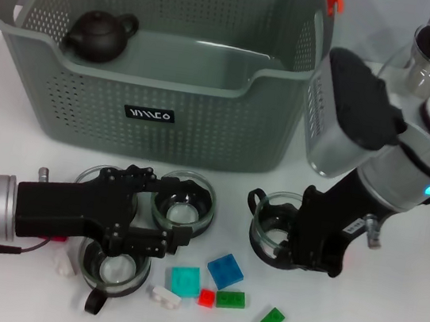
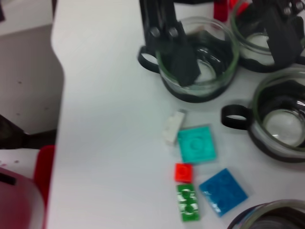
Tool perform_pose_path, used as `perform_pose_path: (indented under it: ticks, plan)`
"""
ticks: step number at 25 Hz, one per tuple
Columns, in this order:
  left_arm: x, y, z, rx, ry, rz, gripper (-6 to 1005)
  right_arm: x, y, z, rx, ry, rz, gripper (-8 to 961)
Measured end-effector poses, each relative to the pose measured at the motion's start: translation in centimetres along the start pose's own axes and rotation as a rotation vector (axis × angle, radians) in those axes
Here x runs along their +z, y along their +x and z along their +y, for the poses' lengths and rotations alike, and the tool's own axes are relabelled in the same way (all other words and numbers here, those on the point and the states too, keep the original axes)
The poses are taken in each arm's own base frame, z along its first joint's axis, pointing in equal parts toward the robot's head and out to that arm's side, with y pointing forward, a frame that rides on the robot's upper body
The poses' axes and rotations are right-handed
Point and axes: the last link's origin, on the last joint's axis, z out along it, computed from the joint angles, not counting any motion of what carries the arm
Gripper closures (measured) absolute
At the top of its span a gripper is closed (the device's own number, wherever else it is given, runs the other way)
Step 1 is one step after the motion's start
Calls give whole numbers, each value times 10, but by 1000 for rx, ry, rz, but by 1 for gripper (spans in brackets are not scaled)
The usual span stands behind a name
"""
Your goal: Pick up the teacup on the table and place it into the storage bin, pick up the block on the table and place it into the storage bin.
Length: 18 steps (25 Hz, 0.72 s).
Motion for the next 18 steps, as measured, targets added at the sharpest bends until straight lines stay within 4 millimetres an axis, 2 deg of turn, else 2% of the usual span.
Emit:
perform_pose_path:
  ticks: [4, 6, 7, 11, 14, 18]
  plan:
    - [-2, 0, 0, 1, 2, -2, 170, -17, -6, 9, 25, -19, -1, 903]
    - [-3, 0, 0, 3, 0, -2, 170, -34, -15, 14, 23, -26, -32, 903]
    - [-3, 0, 0, 3, 0, -2, 170, -34, -15, 14, 23, -26, -32, 903]
    - [-3, 1, -1, 19, -2, -7, 170, -65, -37, 21, -29, 10, -115, 903]
    - [-2, 3, -1, 24, -8, -6, 170, -87, -56, 21, -76, 87, -174, 903]
    - [-2, 3, -1, 40, -12, -8, 170, -112, -75, 12, -100, 224, -280, 903]
